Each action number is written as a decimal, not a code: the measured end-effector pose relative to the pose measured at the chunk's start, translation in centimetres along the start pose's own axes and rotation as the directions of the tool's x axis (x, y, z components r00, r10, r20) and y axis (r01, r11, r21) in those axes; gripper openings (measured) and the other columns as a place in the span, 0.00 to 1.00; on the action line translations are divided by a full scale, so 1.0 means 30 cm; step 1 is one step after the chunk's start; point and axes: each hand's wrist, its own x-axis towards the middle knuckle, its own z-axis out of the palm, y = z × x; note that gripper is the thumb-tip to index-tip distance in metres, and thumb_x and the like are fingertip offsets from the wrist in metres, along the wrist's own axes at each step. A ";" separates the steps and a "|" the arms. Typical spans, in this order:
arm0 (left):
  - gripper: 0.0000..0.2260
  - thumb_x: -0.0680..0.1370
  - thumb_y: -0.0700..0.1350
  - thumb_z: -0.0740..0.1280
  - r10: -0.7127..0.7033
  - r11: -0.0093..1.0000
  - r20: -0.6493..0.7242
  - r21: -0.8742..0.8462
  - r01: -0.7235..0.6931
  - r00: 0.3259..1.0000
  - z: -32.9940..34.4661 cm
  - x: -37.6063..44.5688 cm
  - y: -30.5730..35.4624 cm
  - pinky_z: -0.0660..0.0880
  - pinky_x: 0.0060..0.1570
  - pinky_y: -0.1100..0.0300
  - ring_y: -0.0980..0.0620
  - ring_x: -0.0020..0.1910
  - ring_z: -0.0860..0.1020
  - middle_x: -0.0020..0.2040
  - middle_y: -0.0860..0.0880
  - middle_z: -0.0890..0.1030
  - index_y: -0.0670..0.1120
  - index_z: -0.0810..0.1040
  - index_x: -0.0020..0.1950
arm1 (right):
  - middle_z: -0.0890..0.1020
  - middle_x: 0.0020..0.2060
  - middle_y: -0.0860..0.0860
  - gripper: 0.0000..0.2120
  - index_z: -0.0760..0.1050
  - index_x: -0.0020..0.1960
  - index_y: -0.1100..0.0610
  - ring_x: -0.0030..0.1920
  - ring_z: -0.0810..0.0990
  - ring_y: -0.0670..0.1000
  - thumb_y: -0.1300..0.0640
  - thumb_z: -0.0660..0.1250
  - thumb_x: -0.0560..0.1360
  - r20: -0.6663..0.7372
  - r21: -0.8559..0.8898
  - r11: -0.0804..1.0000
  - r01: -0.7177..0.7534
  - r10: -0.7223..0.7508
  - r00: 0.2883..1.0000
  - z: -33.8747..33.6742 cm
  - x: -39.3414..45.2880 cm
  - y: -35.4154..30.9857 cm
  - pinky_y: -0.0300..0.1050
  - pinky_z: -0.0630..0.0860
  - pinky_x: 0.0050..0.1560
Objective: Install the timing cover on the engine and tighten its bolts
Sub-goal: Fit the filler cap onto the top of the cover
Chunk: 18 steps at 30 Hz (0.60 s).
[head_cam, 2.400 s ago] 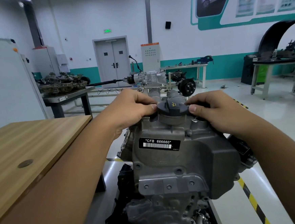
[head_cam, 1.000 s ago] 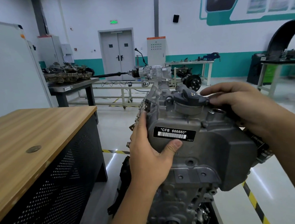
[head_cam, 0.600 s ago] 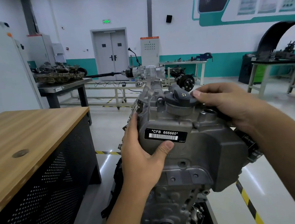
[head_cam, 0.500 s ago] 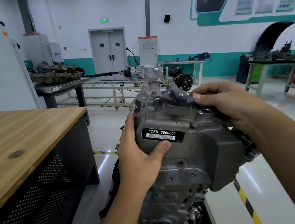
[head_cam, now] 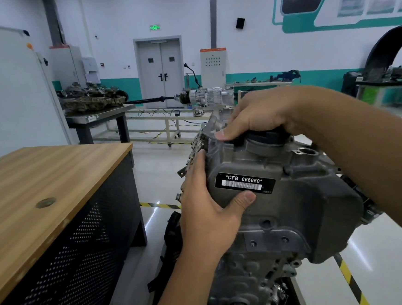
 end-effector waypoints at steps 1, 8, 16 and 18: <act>0.51 0.63 0.65 0.79 0.001 1.000 0.001 -0.001 -0.001 1.000 0.001 0.001 -0.002 0.68 0.73 0.43 0.55 0.77 0.65 0.78 0.57 0.67 0.61 0.57 0.80 | 0.82 0.48 0.50 0.08 0.87 0.38 0.45 0.56 0.80 0.57 0.42 0.81 0.65 0.016 0.043 0.999 -0.002 0.001 1.000 0.003 0.009 0.009 0.58 0.75 0.64; 0.51 0.63 0.64 0.79 -0.001 1.000 0.002 0.027 0.001 1.000 0.000 0.002 -0.009 0.68 0.73 0.44 0.55 0.77 0.65 0.78 0.58 0.67 0.62 0.56 0.80 | 0.87 0.35 0.53 0.14 0.88 0.38 0.48 0.31 0.85 0.50 0.63 0.71 0.75 0.135 0.239 0.971 -0.024 -0.009 0.991 -0.026 0.060 0.059 0.42 0.80 0.30; 0.50 0.62 0.68 0.77 0.019 0.998 -0.022 0.055 -0.017 1.000 0.003 -0.001 -0.010 0.67 0.74 0.44 0.58 0.77 0.64 0.78 0.60 0.66 0.65 0.55 0.79 | 0.88 0.40 0.55 0.13 0.88 0.41 0.52 0.39 0.86 0.55 0.55 0.79 0.57 0.188 0.320 0.945 -0.063 0.002 0.982 -0.032 0.069 0.086 0.51 0.81 0.51; 0.50 0.62 0.68 0.77 0.019 0.998 -0.021 0.056 -0.018 1.000 0.001 -0.001 -0.008 0.67 0.74 0.44 0.58 0.77 0.64 0.78 0.60 0.66 0.65 0.55 0.79 | 0.88 0.41 0.55 0.13 0.88 0.41 0.51 0.41 0.85 0.55 0.58 0.79 0.56 0.173 0.333 0.940 -0.072 0.014 0.985 -0.051 0.074 0.089 0.49 0.82 0.46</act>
